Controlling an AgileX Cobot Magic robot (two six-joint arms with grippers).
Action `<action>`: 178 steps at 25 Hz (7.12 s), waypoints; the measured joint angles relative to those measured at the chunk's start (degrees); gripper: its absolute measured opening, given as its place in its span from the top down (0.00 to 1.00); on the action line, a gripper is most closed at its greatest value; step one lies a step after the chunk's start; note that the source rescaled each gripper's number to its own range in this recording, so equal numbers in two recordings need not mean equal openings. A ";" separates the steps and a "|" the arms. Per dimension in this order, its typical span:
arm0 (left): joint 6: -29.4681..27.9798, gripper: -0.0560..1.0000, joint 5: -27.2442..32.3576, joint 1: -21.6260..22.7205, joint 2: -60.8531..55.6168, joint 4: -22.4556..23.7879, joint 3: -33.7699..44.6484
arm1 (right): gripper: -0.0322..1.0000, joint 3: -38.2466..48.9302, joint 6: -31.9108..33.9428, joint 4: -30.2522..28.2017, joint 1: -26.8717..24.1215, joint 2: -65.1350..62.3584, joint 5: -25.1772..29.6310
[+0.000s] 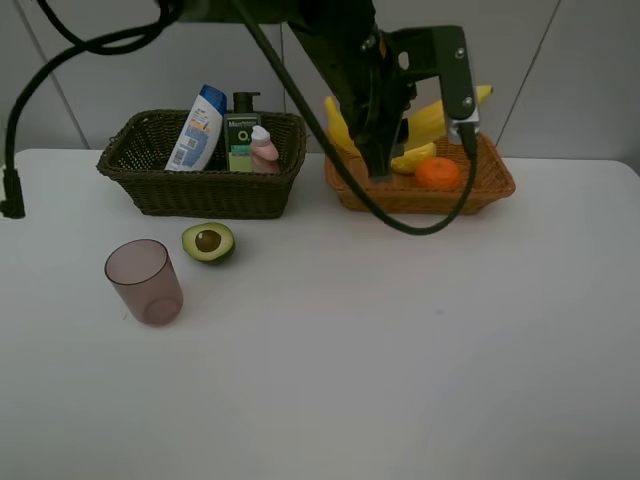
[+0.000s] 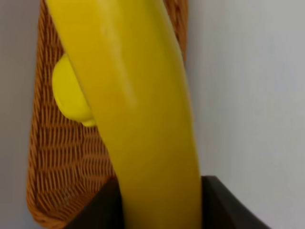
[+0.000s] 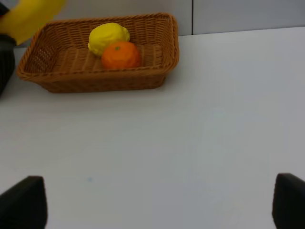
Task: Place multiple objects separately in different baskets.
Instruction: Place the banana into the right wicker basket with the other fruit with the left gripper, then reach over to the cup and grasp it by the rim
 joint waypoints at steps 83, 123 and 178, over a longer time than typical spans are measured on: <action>-4.26 0.16 -16.63 4.73 20.88 -0.19 -12.21 | 0.00 0.00 0.00 0.00 0.00 0.00 0.00; -26.28 0.02 3.81 5.41 9.56 -0.99 -12.21 | 0.00 0.00 0.00 0.00 0.00 0.00 0.00; -44.75 0.02 27.20 8.85 -28.75 -0.14 34.63 | 0.00 0.00 0.00 0.00 0.00 0.00 0.00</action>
